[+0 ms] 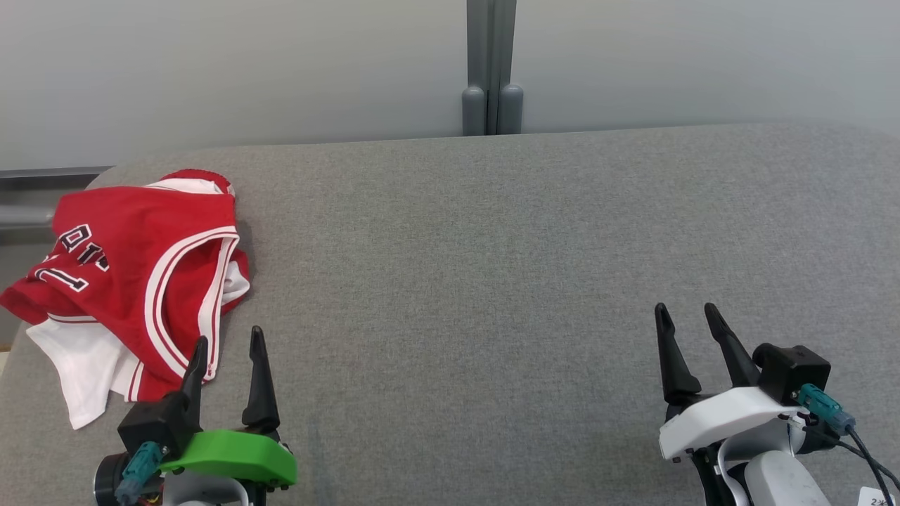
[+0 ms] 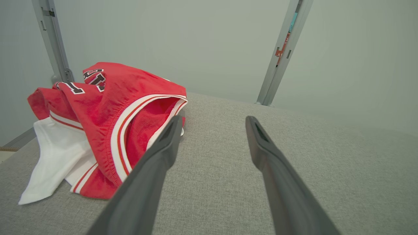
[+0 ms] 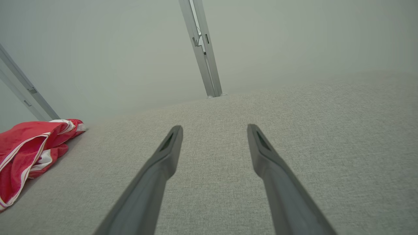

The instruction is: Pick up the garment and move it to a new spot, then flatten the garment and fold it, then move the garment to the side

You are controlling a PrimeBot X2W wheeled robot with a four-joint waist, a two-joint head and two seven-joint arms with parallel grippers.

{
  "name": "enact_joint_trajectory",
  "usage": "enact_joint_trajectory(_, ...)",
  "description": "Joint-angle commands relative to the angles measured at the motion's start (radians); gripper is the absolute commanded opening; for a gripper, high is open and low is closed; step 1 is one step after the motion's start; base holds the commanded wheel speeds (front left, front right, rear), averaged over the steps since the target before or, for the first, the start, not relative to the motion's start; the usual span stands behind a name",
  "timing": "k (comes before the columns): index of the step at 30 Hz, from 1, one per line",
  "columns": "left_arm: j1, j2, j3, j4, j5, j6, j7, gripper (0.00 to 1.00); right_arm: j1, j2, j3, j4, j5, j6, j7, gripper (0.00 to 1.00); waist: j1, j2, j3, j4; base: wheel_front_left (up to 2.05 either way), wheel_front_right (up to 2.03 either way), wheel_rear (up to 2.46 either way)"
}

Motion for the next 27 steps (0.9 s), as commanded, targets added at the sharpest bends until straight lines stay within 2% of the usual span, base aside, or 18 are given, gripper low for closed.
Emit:
enact_joint_trajectory(1, 0.010, 0.003, 0.000, 0.000, 0.014, 0.002, -0.009, 1.00, -0.013, -0.006, 0.002, -0.001, -0.026, 0.000, -0.009, 1.00, 0.0000, -0.0001, 0.000, 0.000, 0.00, 0.00, 0.00)
enact_joint_trajectory(27, 0.016, -0.007, -0.015, 0.021, 0.117, 0.018, -0.059, 1.00, -0.001, -0.007, 0.022, -0.012, -0.200, 0.000, -0.057, 1.00, 0.0000, -0.0001, 0.000, 0.009, 0.00, 0.00, 0.00)
